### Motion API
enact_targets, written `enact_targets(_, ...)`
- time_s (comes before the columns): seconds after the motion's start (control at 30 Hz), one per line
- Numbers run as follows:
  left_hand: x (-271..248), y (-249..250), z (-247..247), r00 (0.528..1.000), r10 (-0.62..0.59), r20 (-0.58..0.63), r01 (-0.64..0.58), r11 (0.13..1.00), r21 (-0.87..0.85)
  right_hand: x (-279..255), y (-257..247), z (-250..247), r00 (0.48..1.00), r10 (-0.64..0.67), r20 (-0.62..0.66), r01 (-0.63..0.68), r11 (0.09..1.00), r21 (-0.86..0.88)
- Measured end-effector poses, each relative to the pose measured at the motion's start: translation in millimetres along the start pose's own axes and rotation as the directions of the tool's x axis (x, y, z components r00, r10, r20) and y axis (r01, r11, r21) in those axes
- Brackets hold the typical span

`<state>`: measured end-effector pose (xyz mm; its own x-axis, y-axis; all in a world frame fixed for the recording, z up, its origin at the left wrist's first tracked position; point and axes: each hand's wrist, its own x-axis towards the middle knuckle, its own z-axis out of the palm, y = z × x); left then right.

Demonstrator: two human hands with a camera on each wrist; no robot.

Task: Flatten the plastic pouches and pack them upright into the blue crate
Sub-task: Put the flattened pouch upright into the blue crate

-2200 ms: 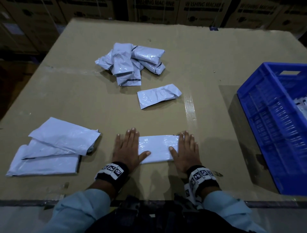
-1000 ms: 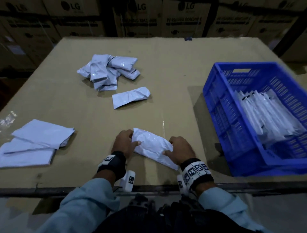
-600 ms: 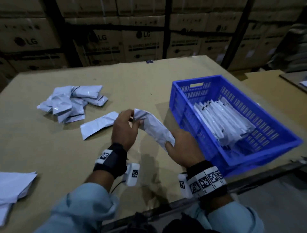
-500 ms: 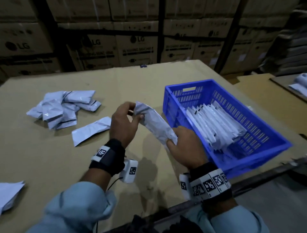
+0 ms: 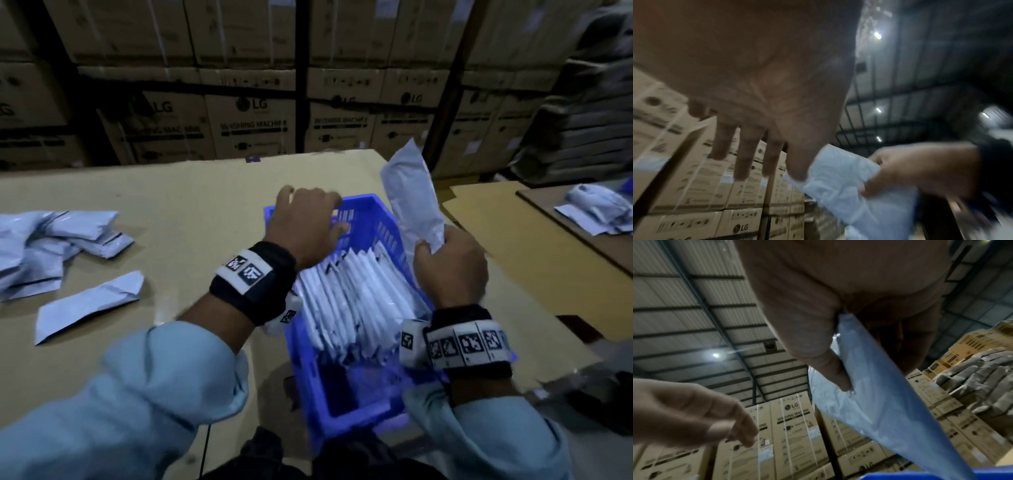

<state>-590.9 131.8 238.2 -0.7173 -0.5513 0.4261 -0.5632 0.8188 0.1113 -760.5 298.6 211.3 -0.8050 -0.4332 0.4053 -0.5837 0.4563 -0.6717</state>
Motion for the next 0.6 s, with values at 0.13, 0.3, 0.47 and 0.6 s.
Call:
enact_targets(0.13, 34.8, 37.8, 55.3, 0.942, 0.096, 0.323, -0.227, 0.888, 0.4, 53.9, 38.1, 19.9, 1.0, 0.002, 0.015, -0.002, 1.0, 0.022)
enact_targets(0.3, 39.6, 76.2, 133.0, 0.859, 0.157, 0.487, -0.366, 0.853, 0.371, 74.6, 57.8, 46.1, 0.994, 0.011, -0.105, -0.006, 0.999, 0.044)
enact_targets(0.47, 29.9, 95.5, 185.8, 0.778, 0.289, 0.558, -0.468, 0.859, 0.208, 73.9, 75.8, 60.9, 0.983, -0.03, -0.18, 0.051, 0.992, 0.114)
enact_targets(0.6, 20.3, 91.7, 218.5, 0.693, 0.316, 0.648, -0.546, 0.817, 0.186, 74.4, 79.0, 65.1, 0.979, -0.099, -0.177, 0.12, 0.986, 0.117)
